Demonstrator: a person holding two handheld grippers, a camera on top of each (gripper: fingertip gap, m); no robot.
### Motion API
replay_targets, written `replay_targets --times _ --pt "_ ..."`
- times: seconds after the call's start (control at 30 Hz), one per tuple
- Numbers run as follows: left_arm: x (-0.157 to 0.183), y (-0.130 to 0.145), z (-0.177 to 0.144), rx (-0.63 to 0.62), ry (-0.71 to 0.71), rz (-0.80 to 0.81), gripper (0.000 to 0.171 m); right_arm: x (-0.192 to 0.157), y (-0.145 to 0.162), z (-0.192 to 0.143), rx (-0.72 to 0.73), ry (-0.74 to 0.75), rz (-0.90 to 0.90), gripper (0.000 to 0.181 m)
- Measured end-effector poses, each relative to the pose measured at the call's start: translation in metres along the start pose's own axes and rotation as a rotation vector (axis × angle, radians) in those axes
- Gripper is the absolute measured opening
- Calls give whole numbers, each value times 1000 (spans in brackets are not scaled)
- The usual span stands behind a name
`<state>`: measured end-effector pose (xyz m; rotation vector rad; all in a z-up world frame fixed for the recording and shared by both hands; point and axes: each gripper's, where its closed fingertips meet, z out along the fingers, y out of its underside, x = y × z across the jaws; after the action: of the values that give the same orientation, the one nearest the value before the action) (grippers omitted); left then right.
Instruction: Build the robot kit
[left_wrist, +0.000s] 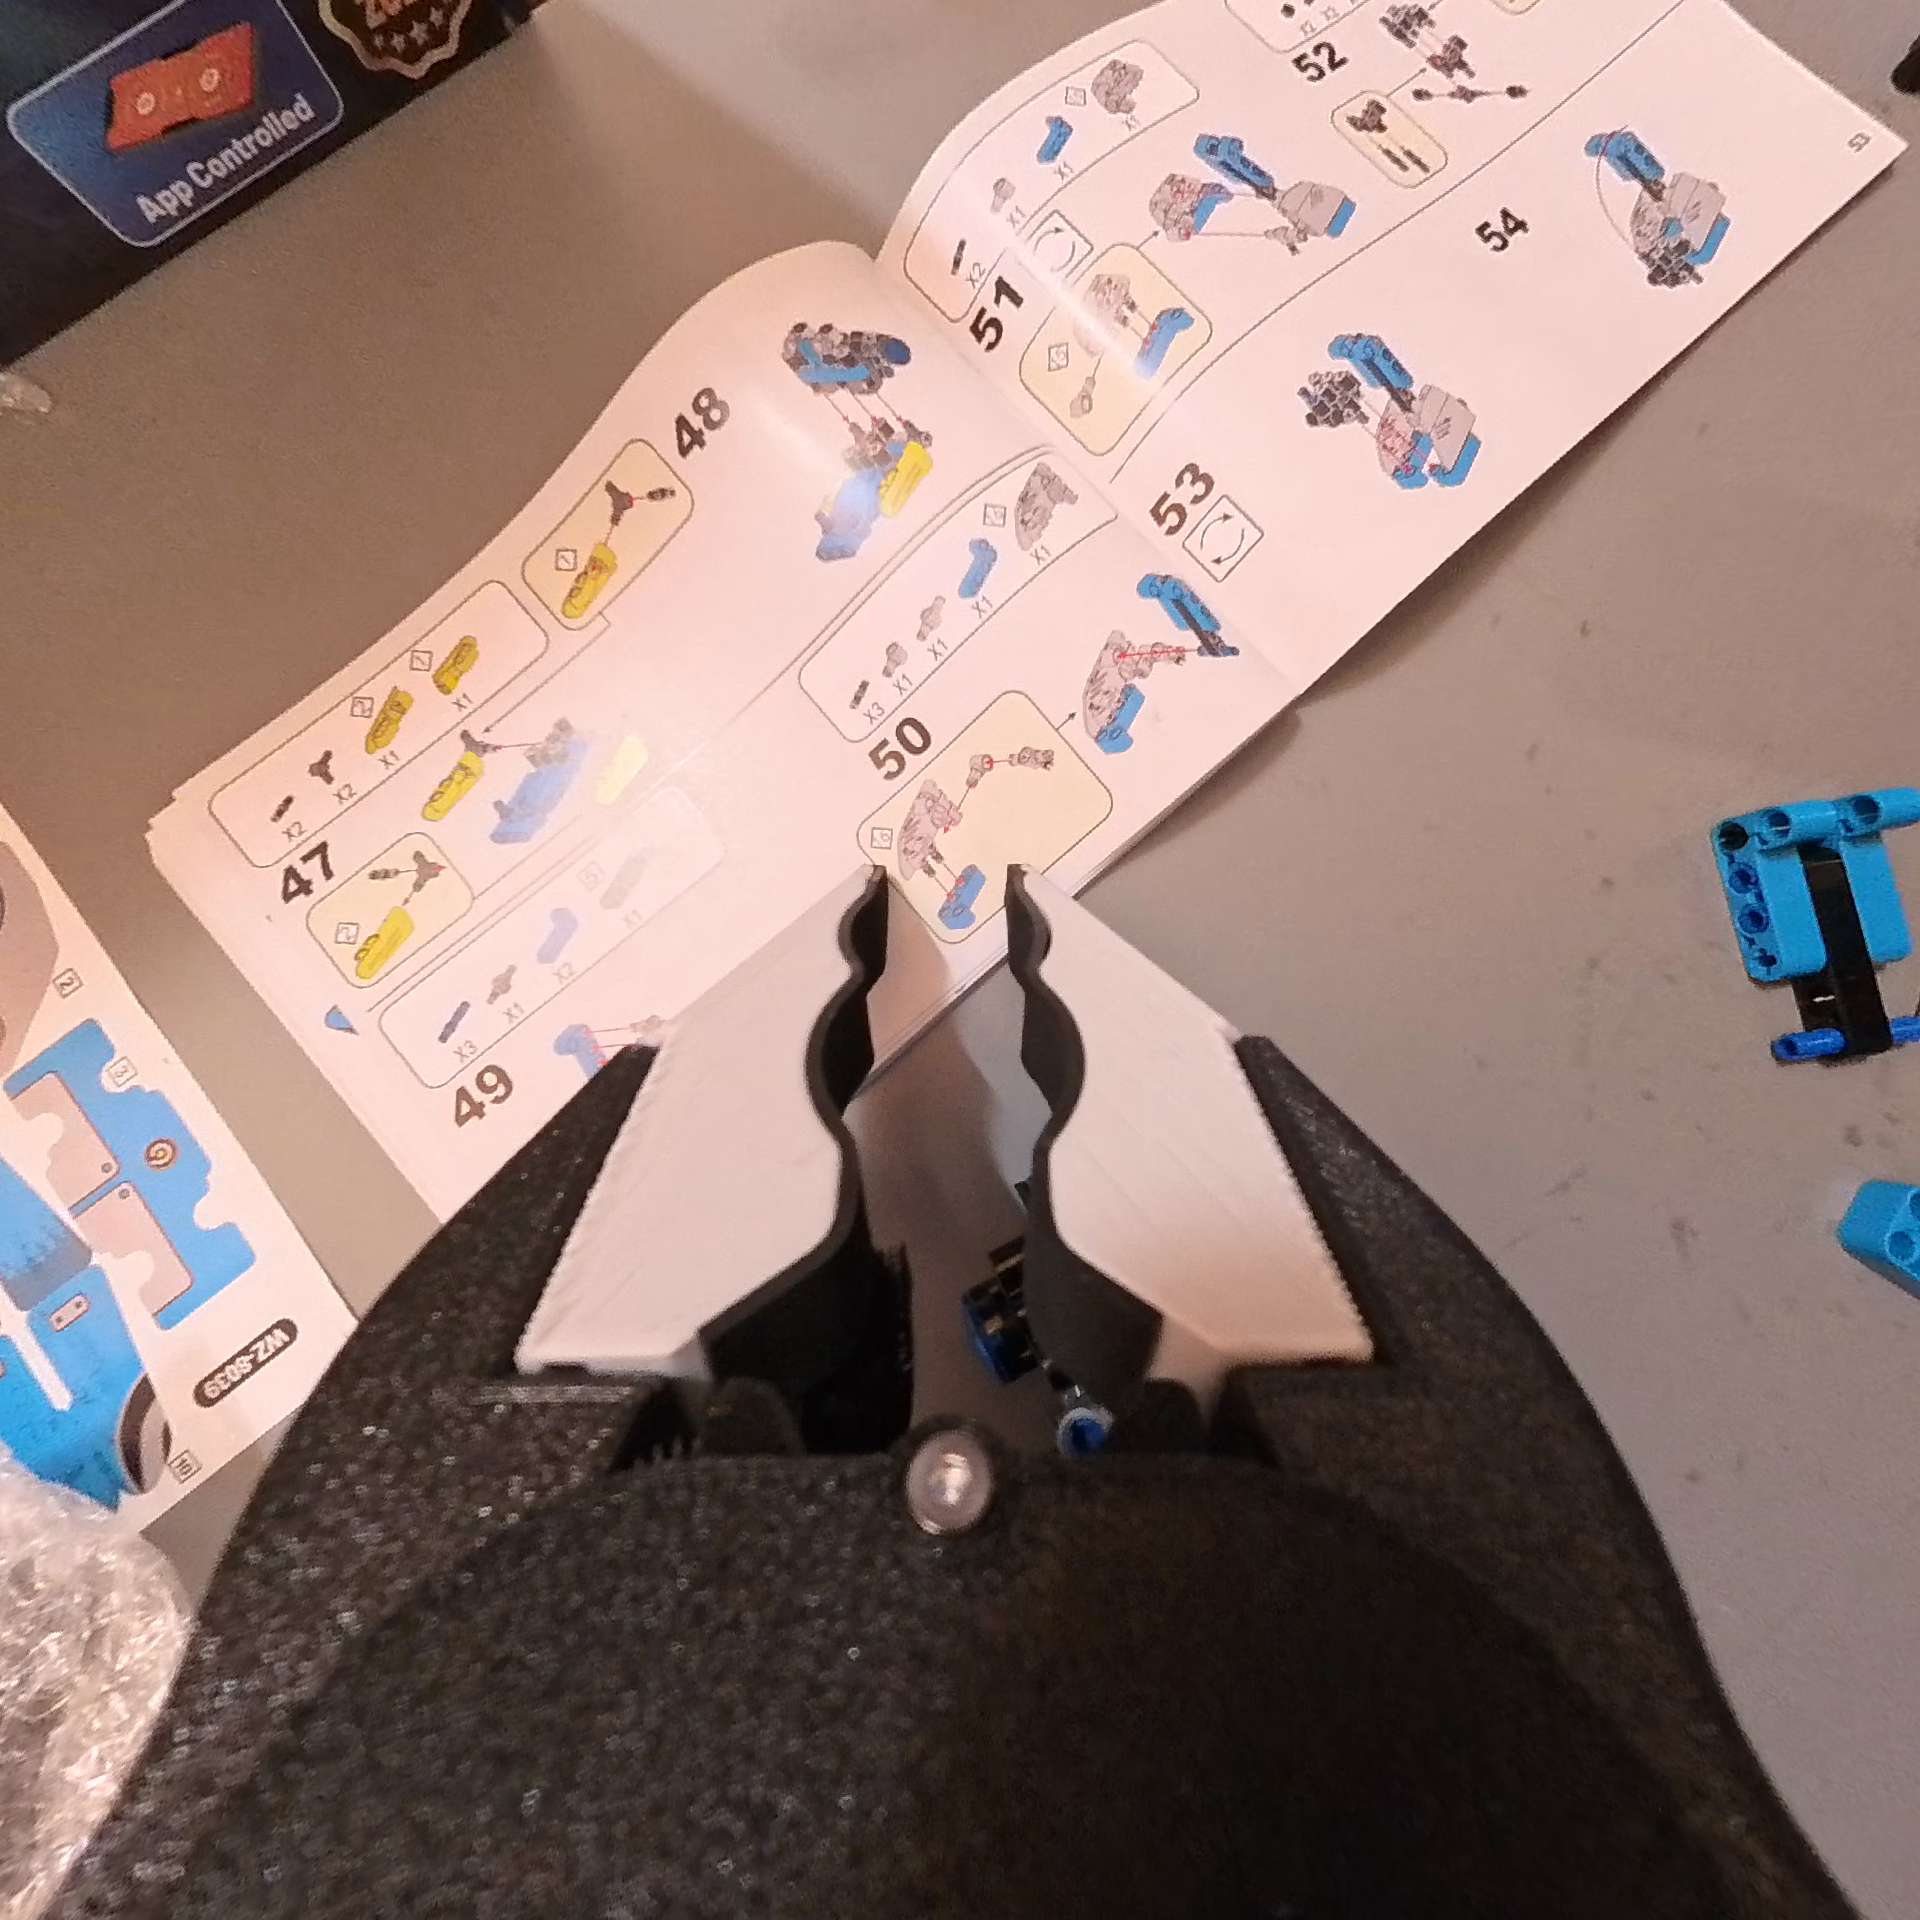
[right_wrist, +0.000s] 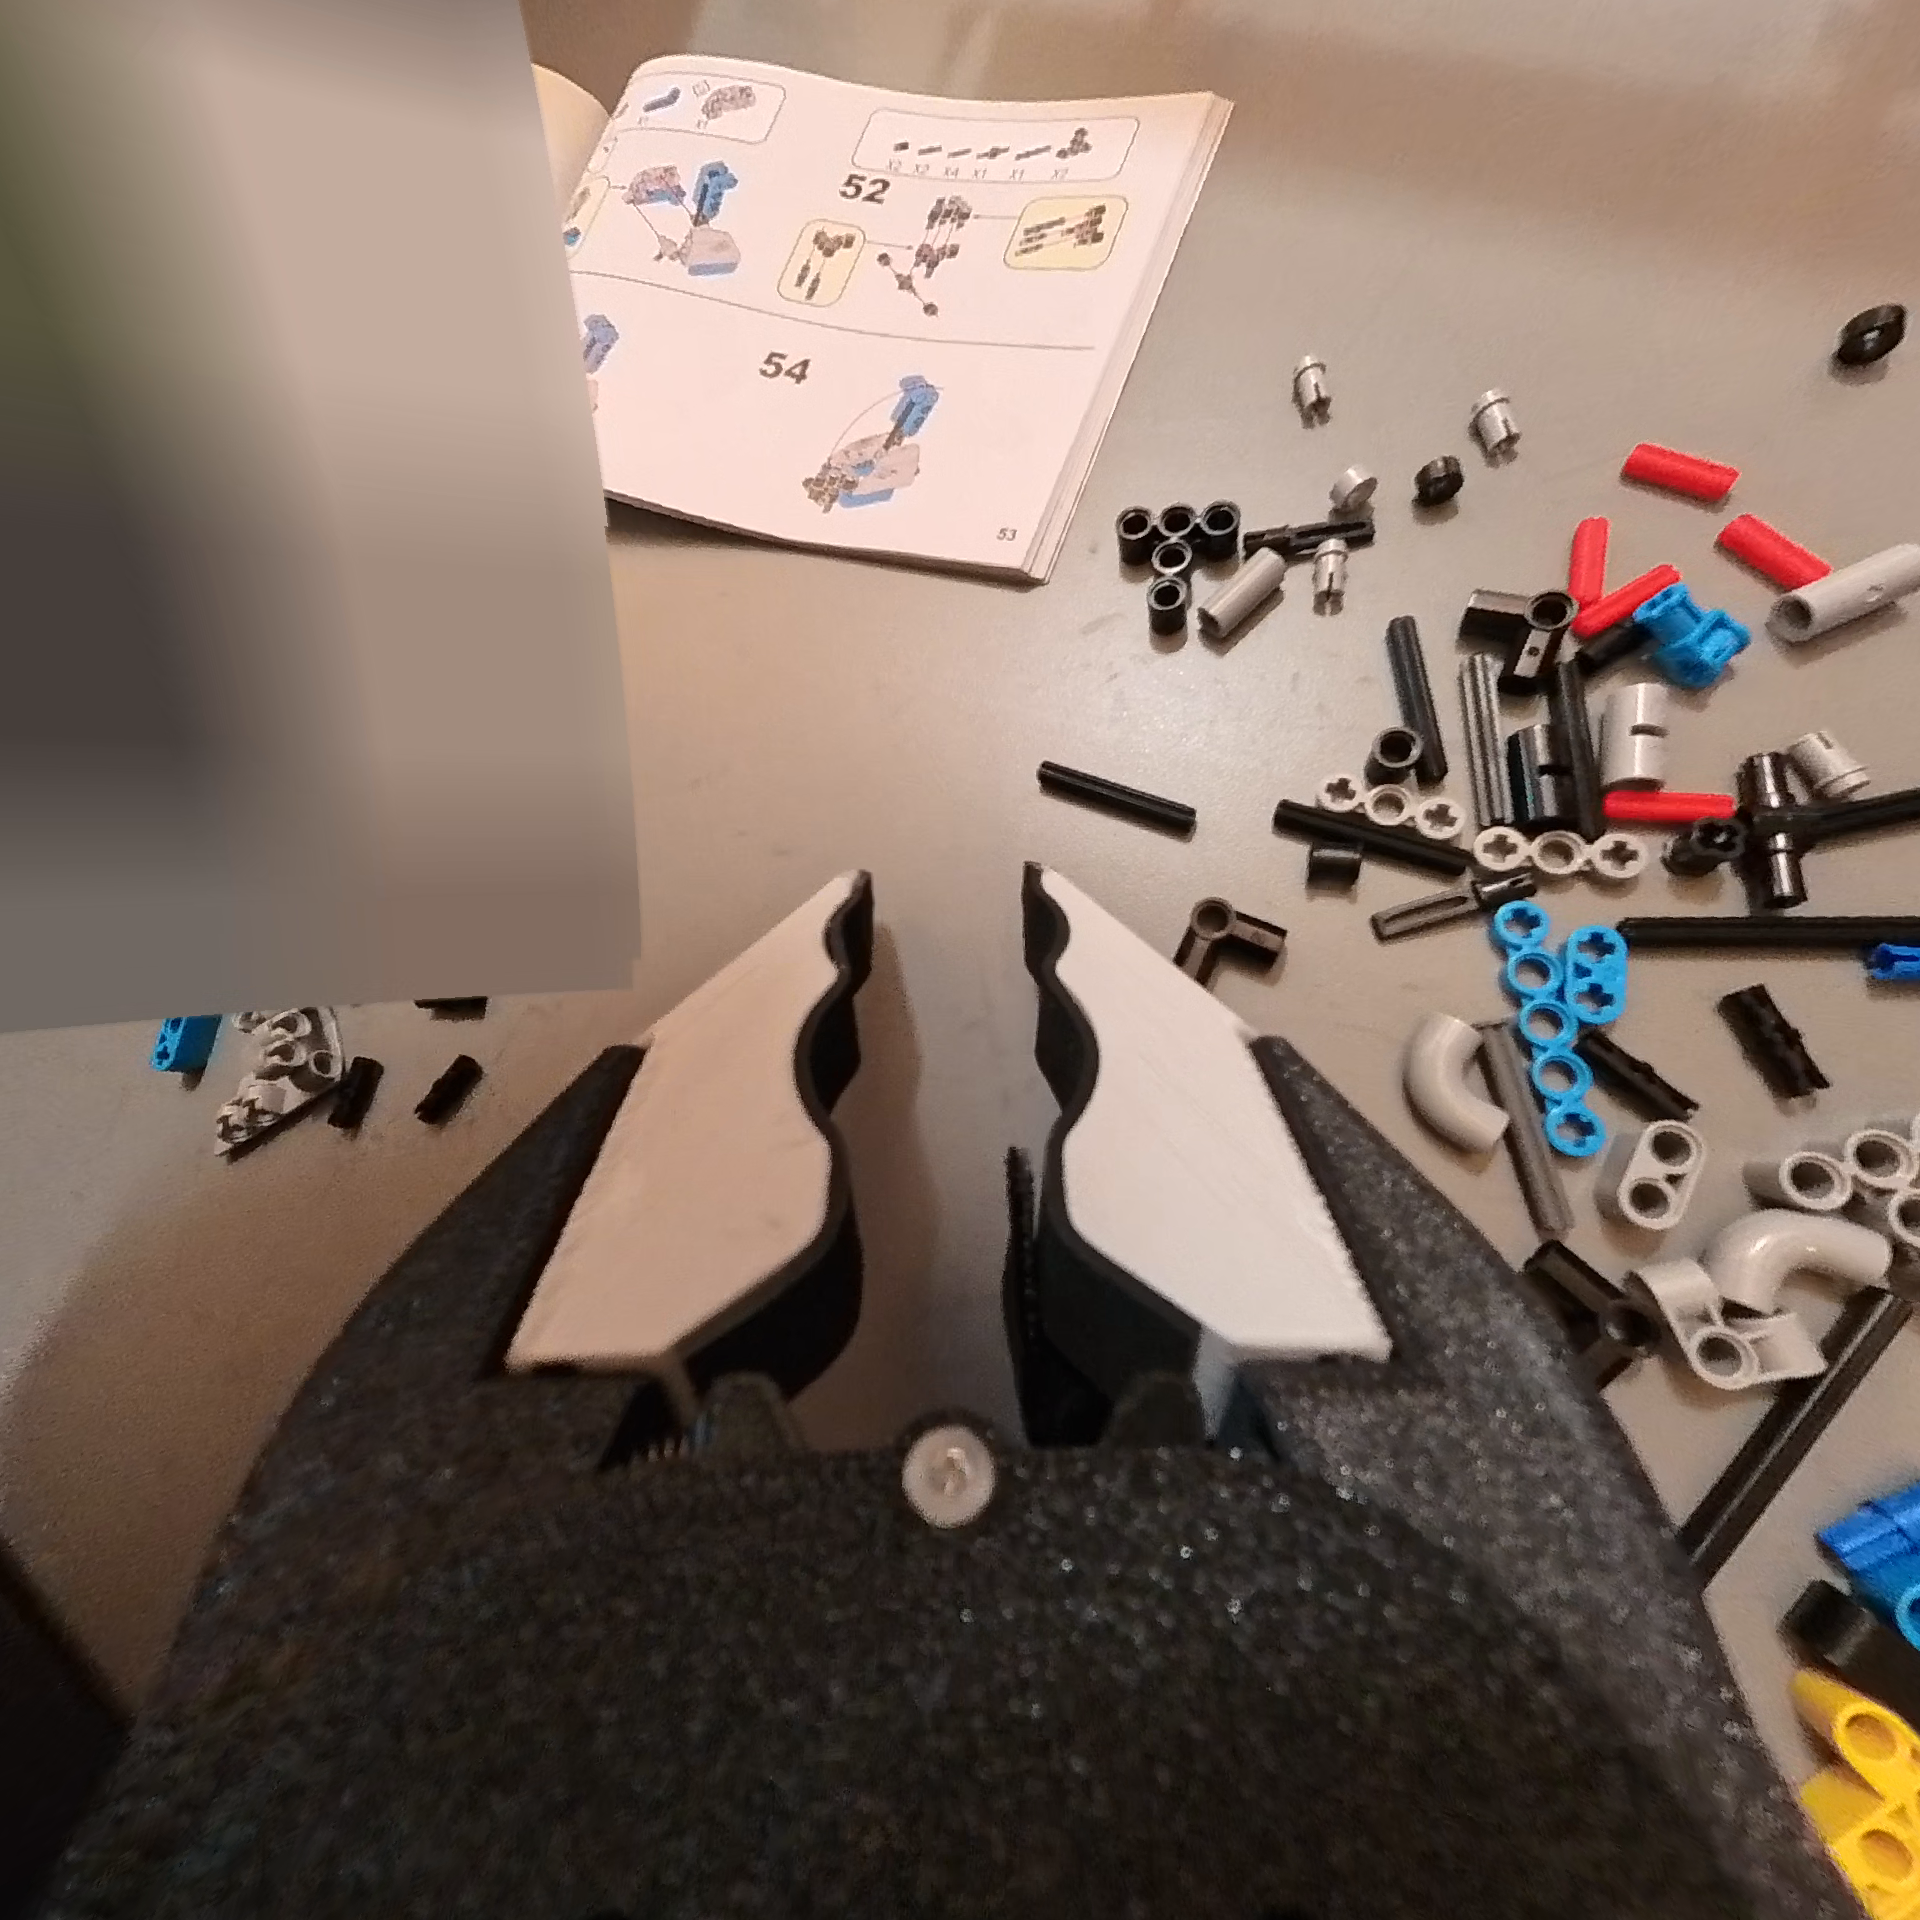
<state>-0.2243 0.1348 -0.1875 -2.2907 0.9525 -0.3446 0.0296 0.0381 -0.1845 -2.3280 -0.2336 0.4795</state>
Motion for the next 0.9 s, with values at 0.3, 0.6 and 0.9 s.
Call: replay_targets --times 0.3,0.6,0.9 --pt "0 0 0 8 0 0 23 5 3 -6 -31 83 -115 42" --pt "0 0 0 10 1 0 23 64 1 -30 -6 251 -52 38" --pt "0 0 0 12 1 0 23 81 2 -38 -8 323 -45 33"
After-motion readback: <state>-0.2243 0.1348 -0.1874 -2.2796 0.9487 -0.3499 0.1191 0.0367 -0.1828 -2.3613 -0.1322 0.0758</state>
